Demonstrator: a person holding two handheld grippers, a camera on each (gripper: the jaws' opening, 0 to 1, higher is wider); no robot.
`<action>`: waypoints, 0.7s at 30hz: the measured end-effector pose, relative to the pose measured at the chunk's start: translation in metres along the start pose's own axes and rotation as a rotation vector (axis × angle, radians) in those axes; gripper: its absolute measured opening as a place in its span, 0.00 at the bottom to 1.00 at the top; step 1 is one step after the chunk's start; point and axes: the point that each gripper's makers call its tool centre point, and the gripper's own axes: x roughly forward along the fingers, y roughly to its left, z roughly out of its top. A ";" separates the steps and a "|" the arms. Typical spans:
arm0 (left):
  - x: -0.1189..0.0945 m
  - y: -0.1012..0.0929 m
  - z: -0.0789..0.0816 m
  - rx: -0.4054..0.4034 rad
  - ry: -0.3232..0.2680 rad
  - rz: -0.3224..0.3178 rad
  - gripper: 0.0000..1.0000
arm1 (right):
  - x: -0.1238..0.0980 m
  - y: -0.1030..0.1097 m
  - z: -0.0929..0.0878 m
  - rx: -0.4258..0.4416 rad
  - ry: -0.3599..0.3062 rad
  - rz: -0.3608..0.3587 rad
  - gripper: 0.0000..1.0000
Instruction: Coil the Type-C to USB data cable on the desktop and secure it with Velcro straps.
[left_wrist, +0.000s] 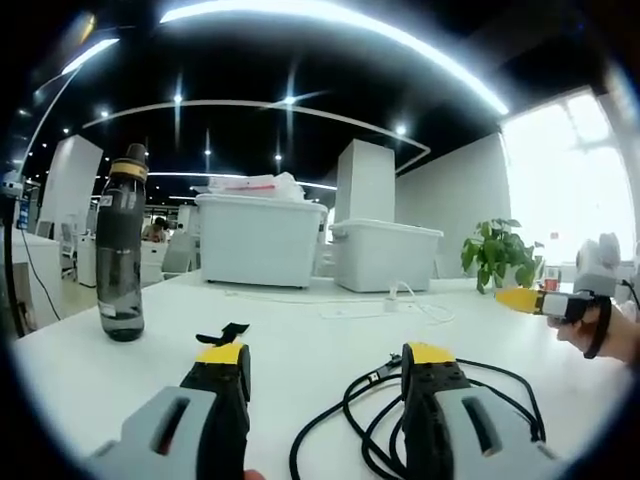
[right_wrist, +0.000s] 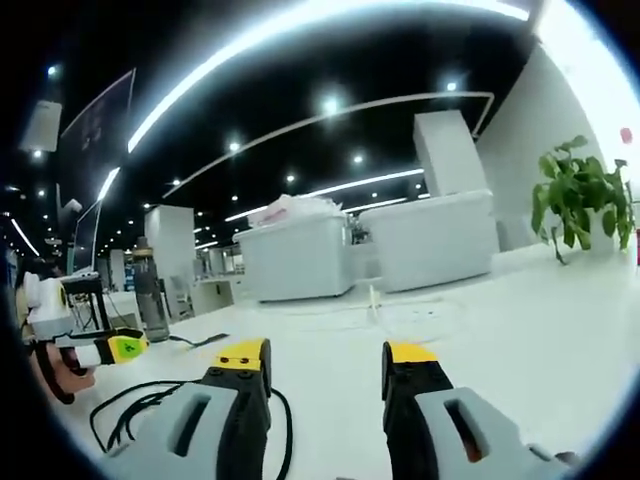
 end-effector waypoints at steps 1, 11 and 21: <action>0.000 0.000 0.000 0.001 0.000 0.000 0.61 | 0.000 -0.003 0.001 0.017 -0.003 -0.020 0.49; 0.000 -0.002 0.001 0.009 -0.001 -0.006 0.61 | -0.004 0.005 0.012 -0.026 -0.067 0.042 0.52; -0.002 -0.001 0.008 0.048 -0.009 0.000 0.61 | -0.006 0.000 0.014 -0.035 -0.088 0.051 0.52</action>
